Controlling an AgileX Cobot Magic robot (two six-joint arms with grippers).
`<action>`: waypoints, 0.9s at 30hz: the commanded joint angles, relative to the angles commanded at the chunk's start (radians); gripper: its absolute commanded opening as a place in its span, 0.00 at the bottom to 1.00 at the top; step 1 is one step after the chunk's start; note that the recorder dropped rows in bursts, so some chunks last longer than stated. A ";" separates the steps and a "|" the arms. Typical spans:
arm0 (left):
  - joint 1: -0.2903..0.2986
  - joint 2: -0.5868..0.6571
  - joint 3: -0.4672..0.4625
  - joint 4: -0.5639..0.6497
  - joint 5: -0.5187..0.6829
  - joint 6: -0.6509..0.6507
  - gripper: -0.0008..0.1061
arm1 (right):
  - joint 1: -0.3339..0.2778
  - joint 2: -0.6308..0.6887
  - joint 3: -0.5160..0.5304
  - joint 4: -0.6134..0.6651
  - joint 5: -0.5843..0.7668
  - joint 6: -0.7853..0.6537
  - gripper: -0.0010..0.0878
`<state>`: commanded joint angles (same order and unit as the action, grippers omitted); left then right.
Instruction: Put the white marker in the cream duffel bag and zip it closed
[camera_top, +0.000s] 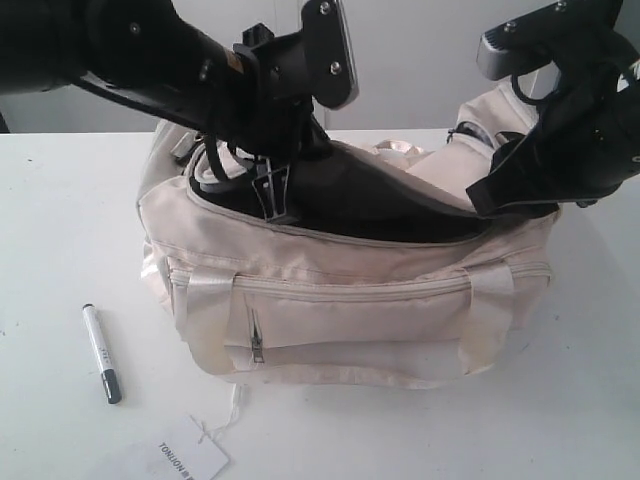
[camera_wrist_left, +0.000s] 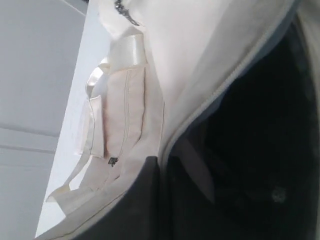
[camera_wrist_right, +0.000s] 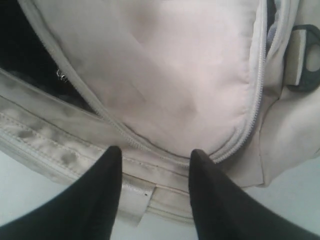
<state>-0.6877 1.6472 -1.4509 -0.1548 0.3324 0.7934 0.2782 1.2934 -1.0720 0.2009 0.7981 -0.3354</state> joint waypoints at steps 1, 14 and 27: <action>0.005 0.000 -0.009 -0.004 0.005 -0.019 0.01 | 0.000 0.000 0.000 0.013 -0.003 0.000 0.48; 0.068 0.088 -0.120 -0.359 0.023 -0.035 0.01 | 0.000 0.000 0.002 0.298 0.080 -0.300 0.48; 0.218 0.226 -0.373 -0.505 0.375 -0.029 0.01 | 0.000 0.048 0.004 0.559 0.130 -0.722 0.52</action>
<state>-0.4698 1.8731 -1.8238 -0.6593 0.7073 0.7643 0.2782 1.3418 -1.0678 0.7601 0.9276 -1.0575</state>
